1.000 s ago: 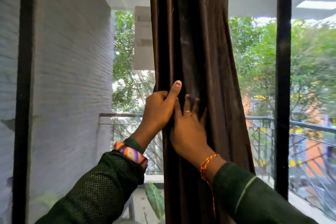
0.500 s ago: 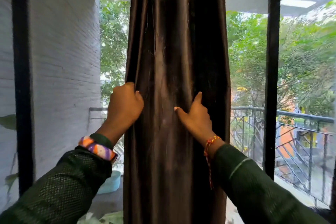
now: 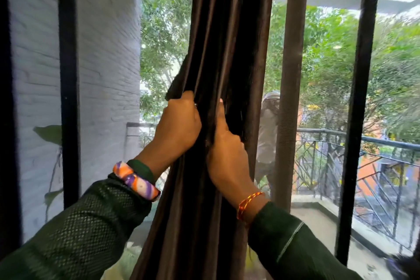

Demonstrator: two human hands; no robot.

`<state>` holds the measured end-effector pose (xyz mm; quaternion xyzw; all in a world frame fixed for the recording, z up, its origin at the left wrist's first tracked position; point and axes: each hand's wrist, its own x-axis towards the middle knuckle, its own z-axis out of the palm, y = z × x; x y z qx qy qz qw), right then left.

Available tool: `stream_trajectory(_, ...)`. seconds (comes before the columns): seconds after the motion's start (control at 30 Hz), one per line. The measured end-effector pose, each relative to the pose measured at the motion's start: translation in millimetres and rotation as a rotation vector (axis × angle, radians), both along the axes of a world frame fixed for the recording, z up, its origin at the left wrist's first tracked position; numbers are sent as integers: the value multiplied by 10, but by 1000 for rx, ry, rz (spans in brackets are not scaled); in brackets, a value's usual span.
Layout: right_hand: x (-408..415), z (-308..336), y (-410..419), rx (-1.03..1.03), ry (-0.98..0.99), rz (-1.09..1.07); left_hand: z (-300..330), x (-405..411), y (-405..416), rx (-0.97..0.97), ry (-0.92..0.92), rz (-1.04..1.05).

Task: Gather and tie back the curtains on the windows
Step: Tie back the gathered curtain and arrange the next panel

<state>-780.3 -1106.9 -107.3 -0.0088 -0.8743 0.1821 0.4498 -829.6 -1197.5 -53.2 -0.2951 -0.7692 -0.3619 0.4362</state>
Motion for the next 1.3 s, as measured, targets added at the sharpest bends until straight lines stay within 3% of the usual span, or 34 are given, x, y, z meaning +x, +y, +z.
stream_trajectory(0.17,70,-183,-189,65,-77,58,25,164,85,39,5,-148)
stream_trajectory(0.27,146,-261,-159,88,-140,200,34,149,91,20,-14,-112)
stream_trajectory(0.33,216,-240,-27,57,-98,249,48,126,63,2,-41,-38)
stream_trajectory(0.4,235,-132,197,9,66,141,48,120,22,-5,-62,14)
stream_trajectory(0.5,223,124,577,-232,128,-84,34,137,-29,-28,-86,58)
stream_trajectory(0.6,167,308,835,-534,-36,17,29,134,-43,-45,-107,92)
stream_trajectory(0.67,111,345,931,-641,-45,110,24,108,-37,-62,-112,101)
stream_trajectory(1.0,342,238,418,-24,-49,-144,-30,180,211,-84,-80,-58)
stream_trajectory(1.17,400,97,246,92,-106,-140,-32,323,386,-42,-78,-196)
stream_trajectory(1.3,381,-30,171,70,-159,-76,-42,321,427,33,-86,-299)
